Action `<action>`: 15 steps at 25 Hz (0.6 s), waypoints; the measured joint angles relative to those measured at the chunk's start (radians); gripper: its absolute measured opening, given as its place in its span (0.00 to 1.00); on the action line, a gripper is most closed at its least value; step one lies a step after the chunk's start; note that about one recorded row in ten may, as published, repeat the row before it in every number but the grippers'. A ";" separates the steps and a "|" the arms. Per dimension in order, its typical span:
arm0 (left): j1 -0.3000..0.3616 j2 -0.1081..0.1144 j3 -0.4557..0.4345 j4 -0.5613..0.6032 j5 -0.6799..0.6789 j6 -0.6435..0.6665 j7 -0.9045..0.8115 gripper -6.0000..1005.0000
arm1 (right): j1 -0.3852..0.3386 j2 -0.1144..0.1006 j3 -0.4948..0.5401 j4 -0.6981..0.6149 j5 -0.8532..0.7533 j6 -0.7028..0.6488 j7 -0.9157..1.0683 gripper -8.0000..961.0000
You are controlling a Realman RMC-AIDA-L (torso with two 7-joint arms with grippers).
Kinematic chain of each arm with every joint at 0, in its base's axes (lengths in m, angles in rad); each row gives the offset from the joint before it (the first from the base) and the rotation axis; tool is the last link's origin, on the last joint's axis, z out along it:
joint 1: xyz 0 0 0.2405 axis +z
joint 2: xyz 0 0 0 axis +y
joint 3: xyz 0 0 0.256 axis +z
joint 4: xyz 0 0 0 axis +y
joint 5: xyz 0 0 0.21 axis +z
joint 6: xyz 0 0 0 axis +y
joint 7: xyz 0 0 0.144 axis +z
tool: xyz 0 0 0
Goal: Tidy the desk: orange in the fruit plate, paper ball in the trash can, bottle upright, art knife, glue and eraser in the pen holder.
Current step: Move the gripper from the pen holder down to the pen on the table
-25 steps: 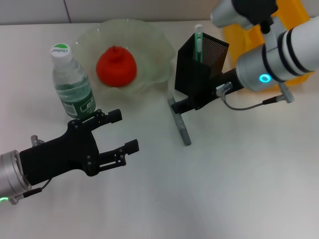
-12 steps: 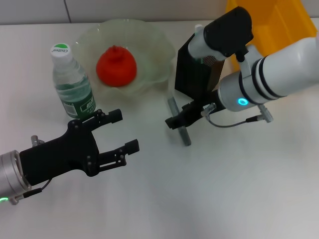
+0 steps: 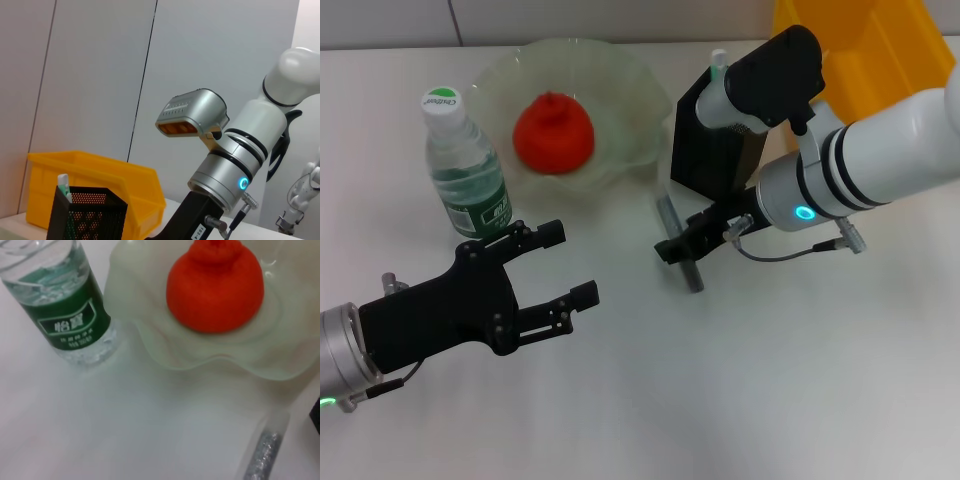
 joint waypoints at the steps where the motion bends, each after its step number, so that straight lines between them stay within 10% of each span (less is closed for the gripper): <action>1: 0.000 0.000 0.000 0.000 0.000 0.000 0.000 0.83 | 0.000 0.000 0.000 -0.001 -0.005 0.001 0.000 0.64; 15: 0.000 0.000 0.000 0.000 -0.009 0.001 0.000 0.83 | 0.003 0.000 -0.040 -0.015 -0.035 0.041 0.001 0.38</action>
